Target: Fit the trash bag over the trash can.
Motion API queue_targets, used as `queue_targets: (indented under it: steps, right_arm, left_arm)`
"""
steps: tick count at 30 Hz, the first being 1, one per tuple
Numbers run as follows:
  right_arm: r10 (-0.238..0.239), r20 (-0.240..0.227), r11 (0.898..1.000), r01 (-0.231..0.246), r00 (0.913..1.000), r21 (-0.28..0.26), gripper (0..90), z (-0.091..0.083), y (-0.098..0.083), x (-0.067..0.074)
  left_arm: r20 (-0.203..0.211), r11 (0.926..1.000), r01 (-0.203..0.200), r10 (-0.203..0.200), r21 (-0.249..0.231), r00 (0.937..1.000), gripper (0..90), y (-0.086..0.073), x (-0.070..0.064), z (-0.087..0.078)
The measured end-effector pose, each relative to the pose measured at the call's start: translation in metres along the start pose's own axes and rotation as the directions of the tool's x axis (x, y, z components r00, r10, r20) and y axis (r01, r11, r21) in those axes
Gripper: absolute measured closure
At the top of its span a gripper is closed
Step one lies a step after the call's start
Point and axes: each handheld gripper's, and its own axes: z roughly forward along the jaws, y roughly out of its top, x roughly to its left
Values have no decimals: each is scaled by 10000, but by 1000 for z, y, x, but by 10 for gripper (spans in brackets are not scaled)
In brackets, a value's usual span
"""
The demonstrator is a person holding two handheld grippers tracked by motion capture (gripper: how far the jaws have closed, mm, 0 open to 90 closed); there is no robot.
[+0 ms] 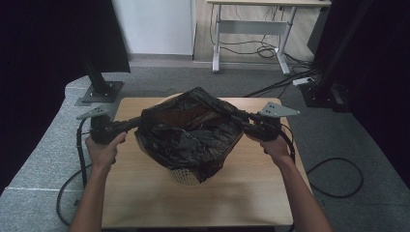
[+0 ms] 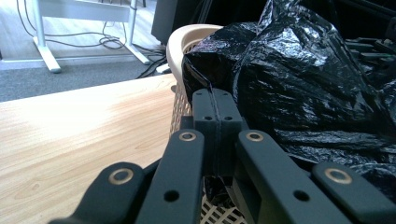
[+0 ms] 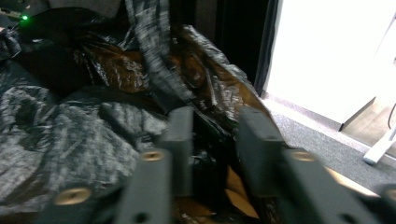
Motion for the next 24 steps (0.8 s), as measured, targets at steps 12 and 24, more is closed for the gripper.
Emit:
queue_targets:
  steps: [12,24]
  right_arm:
    - [162,1507,9996,-127,9884,-238,884,6,12,-10]
    - [717,2438,9953,-852,9672,451,884,38,-14,-27]
  left_arm:
    - [25,9999,-114,115,-25,9999,897,8,4,3]
    - [-327,9994,-131,141,305,9994,897,5,12,21]
